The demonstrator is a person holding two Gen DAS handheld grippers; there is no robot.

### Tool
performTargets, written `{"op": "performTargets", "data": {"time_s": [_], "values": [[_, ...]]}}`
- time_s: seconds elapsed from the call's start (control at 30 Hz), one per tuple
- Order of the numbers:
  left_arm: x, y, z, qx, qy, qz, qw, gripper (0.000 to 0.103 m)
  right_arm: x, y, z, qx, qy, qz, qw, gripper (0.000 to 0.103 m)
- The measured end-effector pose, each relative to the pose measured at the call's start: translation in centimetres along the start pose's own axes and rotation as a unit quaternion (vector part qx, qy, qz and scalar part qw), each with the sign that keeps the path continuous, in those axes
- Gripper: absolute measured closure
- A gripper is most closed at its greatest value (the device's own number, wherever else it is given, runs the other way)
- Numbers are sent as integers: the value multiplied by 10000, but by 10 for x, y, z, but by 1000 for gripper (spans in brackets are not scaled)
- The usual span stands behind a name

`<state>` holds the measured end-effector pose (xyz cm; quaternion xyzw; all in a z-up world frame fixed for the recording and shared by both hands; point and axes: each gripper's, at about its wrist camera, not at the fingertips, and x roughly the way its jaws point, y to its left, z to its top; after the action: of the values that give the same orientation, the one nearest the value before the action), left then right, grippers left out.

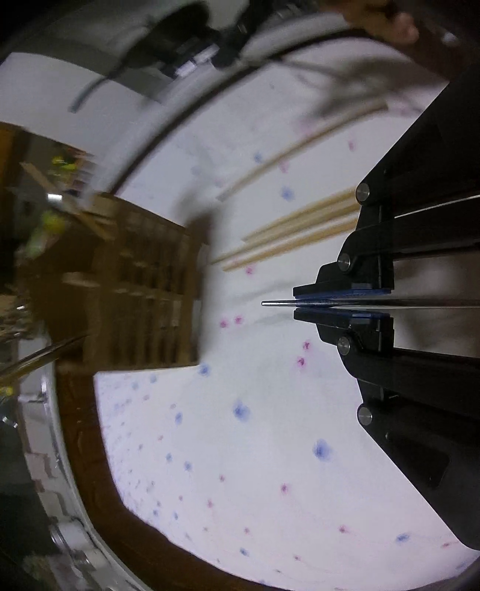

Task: Organize utensils
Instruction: 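Lift the metal chopstick with the left tool while the right tool carries its chopstick to the holder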

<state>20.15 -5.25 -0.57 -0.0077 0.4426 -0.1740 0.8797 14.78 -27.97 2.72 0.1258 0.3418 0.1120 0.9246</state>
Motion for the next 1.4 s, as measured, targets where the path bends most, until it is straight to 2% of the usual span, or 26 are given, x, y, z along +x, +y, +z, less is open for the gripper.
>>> {"op": "performTargets", "data": {"time_s": [0.17, 0.43, 1.07, 1.4], "values": [[-57, 9, 7, -165, -616, -190, 9978, 99, -18, 18, 10, -119, -327, 120, 9993, 99], [-101, 12, 21, -207, -1179, -291, 9924, 99, -41, 39, 29, -314, -754, 209, 9964, 99], [-120, 22, 42, -300, -1644, -206, 9857, 99, -45, 50, 57, -499, -1039, 226, 9931, 99], [-133, 23, 71, -328, -1965, -198, 9798, 99, -45, 56, 76, -590, -1242, 254, 9902, 99]]}}
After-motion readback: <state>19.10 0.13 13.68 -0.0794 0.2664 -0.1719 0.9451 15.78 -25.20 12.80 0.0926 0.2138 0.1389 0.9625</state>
